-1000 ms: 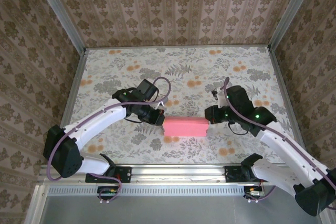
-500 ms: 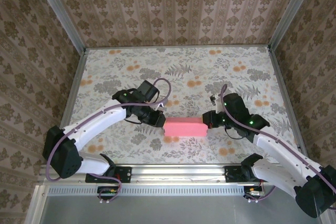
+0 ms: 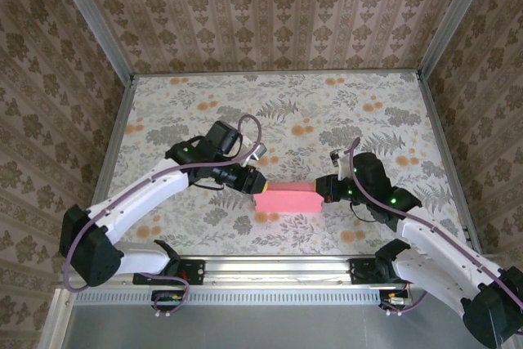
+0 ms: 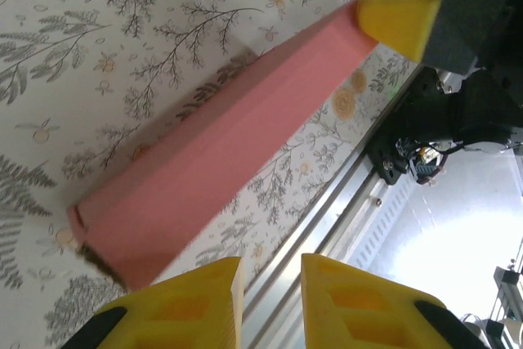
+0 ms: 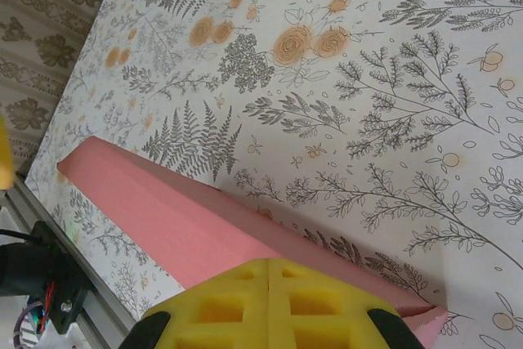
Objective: Fold the paper box
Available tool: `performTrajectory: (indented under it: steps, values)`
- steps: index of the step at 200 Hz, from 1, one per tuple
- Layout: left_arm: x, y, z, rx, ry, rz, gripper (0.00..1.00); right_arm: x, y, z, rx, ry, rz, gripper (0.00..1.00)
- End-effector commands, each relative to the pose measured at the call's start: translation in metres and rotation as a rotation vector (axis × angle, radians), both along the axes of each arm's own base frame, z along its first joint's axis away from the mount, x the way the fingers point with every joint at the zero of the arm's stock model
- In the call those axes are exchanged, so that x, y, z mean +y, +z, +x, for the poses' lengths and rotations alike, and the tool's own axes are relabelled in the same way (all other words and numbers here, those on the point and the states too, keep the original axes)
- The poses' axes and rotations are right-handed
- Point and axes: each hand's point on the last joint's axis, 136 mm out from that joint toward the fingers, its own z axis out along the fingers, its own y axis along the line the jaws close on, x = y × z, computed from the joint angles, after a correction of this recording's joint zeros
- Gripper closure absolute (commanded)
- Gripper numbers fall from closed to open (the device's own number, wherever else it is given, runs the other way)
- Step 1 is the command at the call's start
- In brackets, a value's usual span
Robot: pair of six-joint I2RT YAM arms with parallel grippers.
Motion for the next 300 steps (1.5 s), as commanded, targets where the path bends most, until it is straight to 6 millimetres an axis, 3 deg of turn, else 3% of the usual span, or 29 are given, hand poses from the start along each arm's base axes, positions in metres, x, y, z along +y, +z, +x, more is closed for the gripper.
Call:
performTrajectory:
  steps: [1,42,138,154,176,208,248,276,300]
  values:
    - [-0.011,-0.002,0.011,-0.038,-0.011,-0.058,0.77,-0.006,-0.029,-0.016,0.105,0.001,-0.029,0.96]
    - [-0.007,-0.022,0.016,-0.030,0.003,-0.030,0.78,-0.007,-0.034,-0.020,0.115,0.000,-0.029,0.96]
    - [0.006,-0.058,0.002,0.012,0.035,-0.047,0.80,-0.009,-0.047,-0.023,0.137,-0.014,-0.022,0.96]
    - [0.006,-0.050,0.003,-0.005,0.039,-0.063,0.80,-0.008,-0.036,-0.020,0.105,-0.005,-0.023,0.89]
    - [0.004,-0.026,0.008,-0.050,0.040,-0.089,0.79,-0.004,-0.002,-0.013,0.017,0.032,-0.023,0.79]
    - [-0.001,0.010,0.018,-0.117,0.050,-0.133,0.67,0.000,0.036,-0.008,-0.072,0.104,-0.072,0.54]
    - [-0.001,0.041,0.032,-0.173,0.079,-0.174,0.59,0.015,0.051,-0.006,-0.099,0.247,-0.200,0.01]
    - [0.020,0.043,0.044,-0.202,0.155,-0.142,0.39,0.023,0.050,-0.009,-0.133,0.405,-0.331,0.00]
    - [0.044,0.046,0.052,-0.255,0.221,-0.122,0.02,0.035,0.048,-0.013,-0.148,0.521,-0.380,0.00]
